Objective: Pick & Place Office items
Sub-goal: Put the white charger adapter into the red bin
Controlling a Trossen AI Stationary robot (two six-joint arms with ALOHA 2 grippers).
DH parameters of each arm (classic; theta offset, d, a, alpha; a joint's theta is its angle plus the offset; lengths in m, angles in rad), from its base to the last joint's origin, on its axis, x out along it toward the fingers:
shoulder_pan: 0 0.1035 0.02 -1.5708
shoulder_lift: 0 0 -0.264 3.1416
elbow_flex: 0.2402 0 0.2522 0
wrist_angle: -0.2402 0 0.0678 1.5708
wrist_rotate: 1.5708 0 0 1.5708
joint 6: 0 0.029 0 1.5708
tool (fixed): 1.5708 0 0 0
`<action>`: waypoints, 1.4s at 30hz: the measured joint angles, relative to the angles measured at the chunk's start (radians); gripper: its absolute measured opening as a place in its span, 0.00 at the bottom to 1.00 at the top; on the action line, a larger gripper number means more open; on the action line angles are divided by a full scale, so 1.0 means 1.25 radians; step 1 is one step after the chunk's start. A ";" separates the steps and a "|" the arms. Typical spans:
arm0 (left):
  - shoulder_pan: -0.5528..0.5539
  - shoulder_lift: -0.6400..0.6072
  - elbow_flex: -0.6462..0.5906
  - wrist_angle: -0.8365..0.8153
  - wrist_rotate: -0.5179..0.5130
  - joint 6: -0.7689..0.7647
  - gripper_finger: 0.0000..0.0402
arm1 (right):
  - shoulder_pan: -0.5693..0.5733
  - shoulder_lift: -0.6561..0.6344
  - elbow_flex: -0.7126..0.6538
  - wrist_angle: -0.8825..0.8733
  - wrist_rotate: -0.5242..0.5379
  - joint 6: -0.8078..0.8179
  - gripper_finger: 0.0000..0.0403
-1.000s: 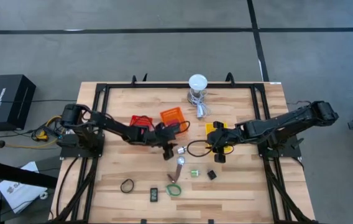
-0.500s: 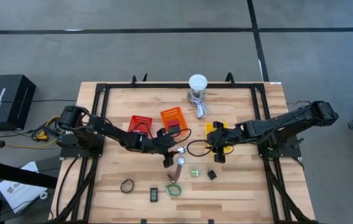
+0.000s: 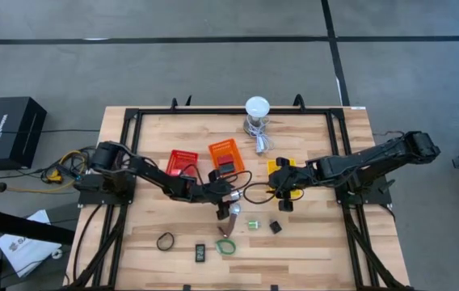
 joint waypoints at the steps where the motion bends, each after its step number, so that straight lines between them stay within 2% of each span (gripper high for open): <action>1: 0.000 0.003 0.000 0.001 -0.001 0.000 0.62 | 0.000 0.000 0.000 0.000 0.000 0.000 0.30; 12: 0.002 0.009 0.000 0.002 0.003 -0.019 0.58 | 0.000 0.000 0.000 -0.002 0.000 0.000 0.30; 21: 0.004 0.056 0.001 0.015 0.024 -0.035 0.55 | 0.000 0.000 0.000 -0.002 0.000 0.000 0.30; 42: 0.005 0.063 0.001 0.030 0.026 -0.036 0.34 | 0.000 0.000 0.000 -0.002 0.000 0.000 0.30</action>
